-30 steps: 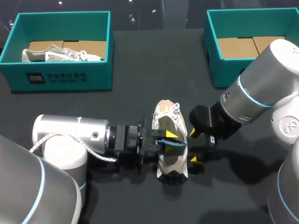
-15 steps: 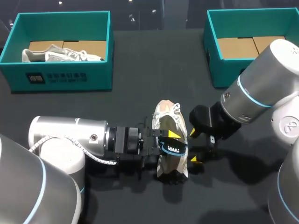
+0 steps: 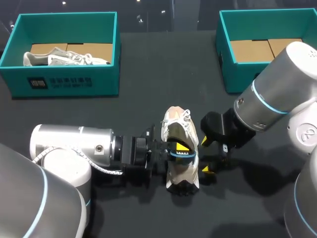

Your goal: Take the shoe out of the shoebox, open the shoe tongue, remove and reinsert the insole, then place the shoe into the shoebox

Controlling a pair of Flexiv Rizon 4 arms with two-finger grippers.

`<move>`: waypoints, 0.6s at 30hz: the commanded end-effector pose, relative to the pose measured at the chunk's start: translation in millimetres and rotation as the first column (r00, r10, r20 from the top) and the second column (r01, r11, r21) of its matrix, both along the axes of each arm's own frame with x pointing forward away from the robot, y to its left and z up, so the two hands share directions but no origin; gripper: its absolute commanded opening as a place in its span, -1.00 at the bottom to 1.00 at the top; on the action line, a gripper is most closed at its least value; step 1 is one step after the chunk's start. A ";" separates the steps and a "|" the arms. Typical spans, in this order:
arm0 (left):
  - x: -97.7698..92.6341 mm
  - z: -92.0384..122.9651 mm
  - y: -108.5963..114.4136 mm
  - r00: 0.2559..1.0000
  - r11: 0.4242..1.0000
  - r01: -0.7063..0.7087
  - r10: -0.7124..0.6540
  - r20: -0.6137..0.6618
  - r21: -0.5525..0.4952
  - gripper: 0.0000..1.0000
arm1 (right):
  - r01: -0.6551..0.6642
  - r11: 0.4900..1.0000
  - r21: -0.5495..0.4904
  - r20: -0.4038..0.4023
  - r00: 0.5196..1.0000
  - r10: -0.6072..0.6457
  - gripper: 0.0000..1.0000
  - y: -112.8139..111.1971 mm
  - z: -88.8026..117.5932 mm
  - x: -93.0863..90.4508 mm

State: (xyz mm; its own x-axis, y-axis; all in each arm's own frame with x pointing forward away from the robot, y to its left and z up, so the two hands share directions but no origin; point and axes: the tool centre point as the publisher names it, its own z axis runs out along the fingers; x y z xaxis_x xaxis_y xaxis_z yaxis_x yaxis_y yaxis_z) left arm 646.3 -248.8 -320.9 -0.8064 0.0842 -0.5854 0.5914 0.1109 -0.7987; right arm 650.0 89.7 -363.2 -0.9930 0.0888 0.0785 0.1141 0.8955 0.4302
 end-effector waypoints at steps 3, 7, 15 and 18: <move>11.1 -12.5 -3.0 1.000 1.000 -0.004 0.004 0.029 0.004 -1.00 | 0.002 1.000 -0.003 0.003 1.000 -0.002 1.00 0.6 -0.2 -1.6; 15.6 -17.4 -2.8 0.999 1.000 -0.012 0.011 0.038 0.016 -1.00 | 0.002 1.000 -0.003 0.003 1.000 -0.002 1.00 0.6 -0.2 -1.6; 16.8 -14.1 -2.1 0.998 0.999 -0.040 0.039 0.050 0.032 -0.62 | 0.002 1.000 -0.003 0.003 1.000 -0.002 1.00 0.6 -0.2 -1.6; 10.4 -6.9 -0.1 0.998 0.999 -0.037 0.036 0.048 0.030 -0.54 | 0.002 1.000 -0.003 0.003 1.000 -0.002 1.00 0.6 -0.2 -1.6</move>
State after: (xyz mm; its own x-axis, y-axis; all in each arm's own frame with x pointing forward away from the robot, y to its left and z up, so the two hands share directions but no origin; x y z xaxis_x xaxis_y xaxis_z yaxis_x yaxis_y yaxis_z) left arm 662.8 -252.2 -333.4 -0.7803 0.0747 -0.6210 0.6245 0.1478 -0.7669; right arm 650.0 89.8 -363.2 -0.9930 0.0885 0.0785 0.1138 0.8955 0.4302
